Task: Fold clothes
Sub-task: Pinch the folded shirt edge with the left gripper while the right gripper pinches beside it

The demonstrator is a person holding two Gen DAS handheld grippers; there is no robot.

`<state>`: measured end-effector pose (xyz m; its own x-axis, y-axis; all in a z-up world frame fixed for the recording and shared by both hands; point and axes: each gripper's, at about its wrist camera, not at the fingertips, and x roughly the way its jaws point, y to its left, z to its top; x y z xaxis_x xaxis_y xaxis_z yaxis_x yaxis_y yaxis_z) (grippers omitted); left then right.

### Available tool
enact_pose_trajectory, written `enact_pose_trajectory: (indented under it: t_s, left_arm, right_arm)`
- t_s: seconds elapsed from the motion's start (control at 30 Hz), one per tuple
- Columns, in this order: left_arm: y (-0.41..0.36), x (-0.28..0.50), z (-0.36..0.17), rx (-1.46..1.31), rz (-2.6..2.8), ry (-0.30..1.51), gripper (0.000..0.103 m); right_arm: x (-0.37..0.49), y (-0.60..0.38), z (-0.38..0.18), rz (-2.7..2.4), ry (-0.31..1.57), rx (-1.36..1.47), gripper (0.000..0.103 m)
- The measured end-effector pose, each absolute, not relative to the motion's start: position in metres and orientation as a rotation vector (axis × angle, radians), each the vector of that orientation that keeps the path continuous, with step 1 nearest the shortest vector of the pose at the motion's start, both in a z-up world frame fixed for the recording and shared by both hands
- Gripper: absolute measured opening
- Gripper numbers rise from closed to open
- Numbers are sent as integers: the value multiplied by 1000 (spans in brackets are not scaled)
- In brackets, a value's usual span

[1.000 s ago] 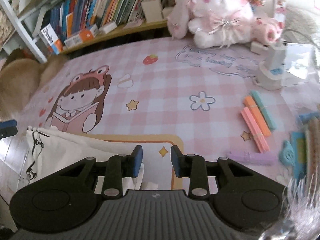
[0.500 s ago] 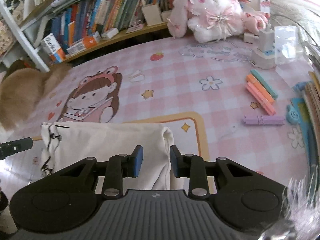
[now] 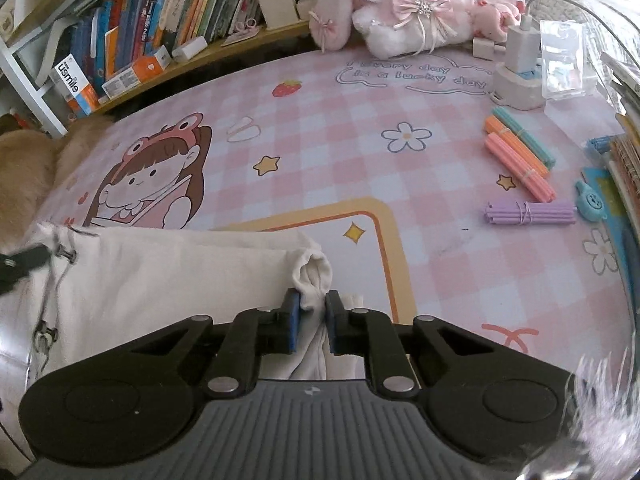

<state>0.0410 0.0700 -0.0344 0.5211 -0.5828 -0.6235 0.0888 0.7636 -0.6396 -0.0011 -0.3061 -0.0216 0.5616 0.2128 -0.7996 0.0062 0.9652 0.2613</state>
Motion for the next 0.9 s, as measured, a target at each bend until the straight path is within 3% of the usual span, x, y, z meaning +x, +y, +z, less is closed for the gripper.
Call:
enact_pose_trajectory:
  t_s: [0.23, 0.33, 0.37, 0.43, 0.5, 0.63, 0.7, 0.9]
  left_arm:
    - [58, 46, -35, -456, -406, 967, 17]
    - [53, 42, -25, -334, -390, 958, 38]
    - [49, 39, -19, -262, -381, 943, 41]
    - [40, 29, -6, -133, -382, 880, 41]
    - [34, 17, 8, -61, -390, 797, 41]
    - [24, 4, 25, -97, -529, 707, 36]
    - [16, 11, 19, -95, -546, 760, 26]
    - [26, 41, -22, -252, -482, 949, 11]
  right_arm:
    - [-2, -307, -22, 112, 970, 257, 13]
    - [-1, -305, -21, 104, 975, 239, 14]
    - [-1, -305, -21, 102, 975, 240, 15]
    - [0, -306, -20, 92, 976, 249, 17]
    - [0, -307, -17, 72, 964, 257, 26]
    - [3, -309, -12, 53, 919, 284, 26]
    - [7, -308, -14, 67, 928, 291, 9]
    - [2, -312, -7, 110, 898, 376, 3]
